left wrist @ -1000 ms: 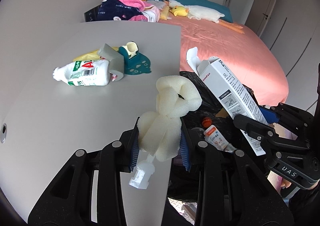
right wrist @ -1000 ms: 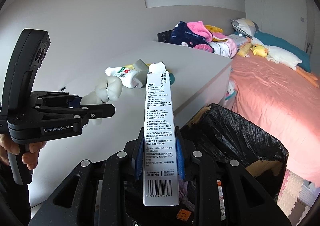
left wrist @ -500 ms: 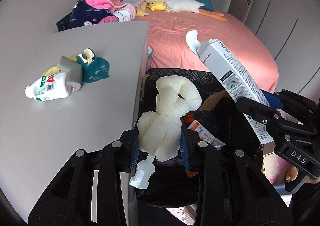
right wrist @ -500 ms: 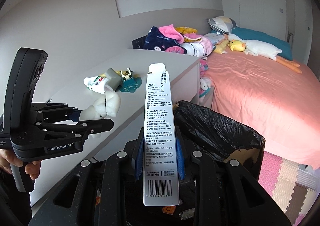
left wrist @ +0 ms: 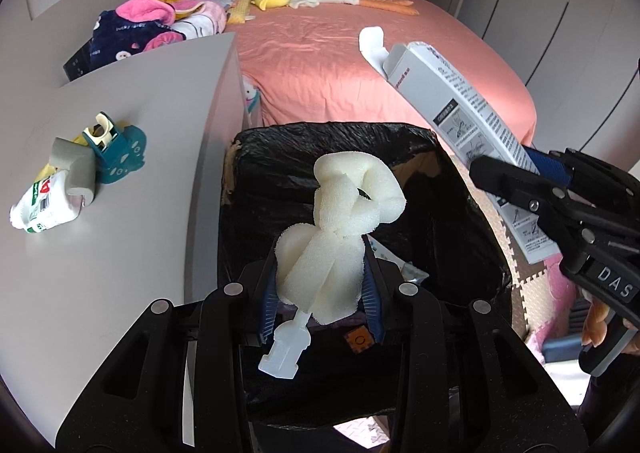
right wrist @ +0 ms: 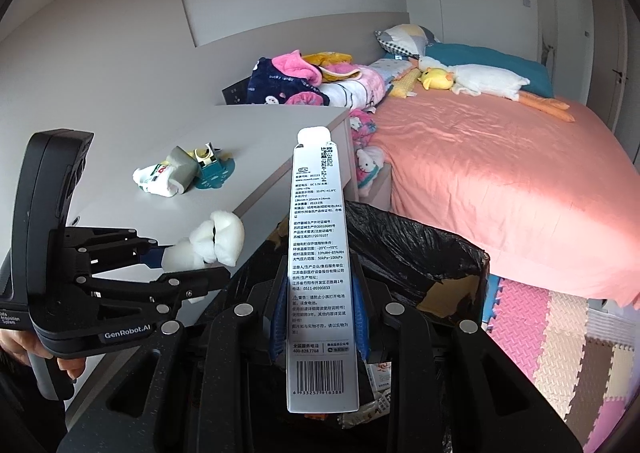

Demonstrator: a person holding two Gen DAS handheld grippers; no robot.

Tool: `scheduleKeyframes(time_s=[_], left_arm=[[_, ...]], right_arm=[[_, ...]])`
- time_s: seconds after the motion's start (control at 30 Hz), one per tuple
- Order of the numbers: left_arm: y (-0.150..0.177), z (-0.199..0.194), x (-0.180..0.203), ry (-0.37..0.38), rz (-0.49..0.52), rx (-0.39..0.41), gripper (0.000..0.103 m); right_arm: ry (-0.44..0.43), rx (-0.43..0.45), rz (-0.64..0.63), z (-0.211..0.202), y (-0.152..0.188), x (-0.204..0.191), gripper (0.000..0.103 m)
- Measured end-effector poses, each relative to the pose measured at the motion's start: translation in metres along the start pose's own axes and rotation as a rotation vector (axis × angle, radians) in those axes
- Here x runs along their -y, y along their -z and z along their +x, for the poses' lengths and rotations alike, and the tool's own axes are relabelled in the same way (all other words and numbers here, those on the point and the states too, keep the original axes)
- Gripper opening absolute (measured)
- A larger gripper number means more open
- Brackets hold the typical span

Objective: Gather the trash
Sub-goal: 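Carry the foam toy and printed box over the black trash bag, then open both tools to drop the foam toy and box into the bag, then move both open tools back over the AD bottle and teal holder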

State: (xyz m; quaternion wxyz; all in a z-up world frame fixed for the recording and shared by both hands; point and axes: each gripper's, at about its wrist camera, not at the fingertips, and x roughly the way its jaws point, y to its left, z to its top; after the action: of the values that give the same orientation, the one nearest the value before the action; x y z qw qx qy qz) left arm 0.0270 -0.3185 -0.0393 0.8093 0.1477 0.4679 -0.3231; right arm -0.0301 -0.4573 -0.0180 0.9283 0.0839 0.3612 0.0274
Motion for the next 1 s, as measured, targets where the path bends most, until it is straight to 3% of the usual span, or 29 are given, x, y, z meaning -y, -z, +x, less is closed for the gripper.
scheduleKeyframes(time_s=[0.03,0.07,0.1,0.17,0.33,1.0], left_arm=[[0.002,0.005,0.004,-0.003,0.023,-0.027,0.050],[0.003,0.008,0.008,-0.020,0.046,-0.041,0.077],[0.005,0.009,0.012,-0.058,0.069,-0.036,0.097],[0.009,0.009,0.015,-0.106,0.104,-0.021,0.096],[0.010,0.004,0.005,-0.078,0.055,-0.015,0.097],[0.022,-0.013,-0.065,-0.122,-0.124,0.013,0.096]], right_arm=[[0.004,0.000,0.015,0.000,0.000,0.003,0.032],[0.008,-0.001,0.027,-0.001,0.000,0.006,0.050],[0.021,0.007,0.036,-0.003,-0.001,0.009,0.073],[0.069,0.044,0.051,-0.008,-0.001,0.012,0.089],[0.091,0.054,0.073,-0.008,-0.003,0.016,0.089],[0.007,0.008,0.010,0.023,-0.009,-0.026,0.089]])
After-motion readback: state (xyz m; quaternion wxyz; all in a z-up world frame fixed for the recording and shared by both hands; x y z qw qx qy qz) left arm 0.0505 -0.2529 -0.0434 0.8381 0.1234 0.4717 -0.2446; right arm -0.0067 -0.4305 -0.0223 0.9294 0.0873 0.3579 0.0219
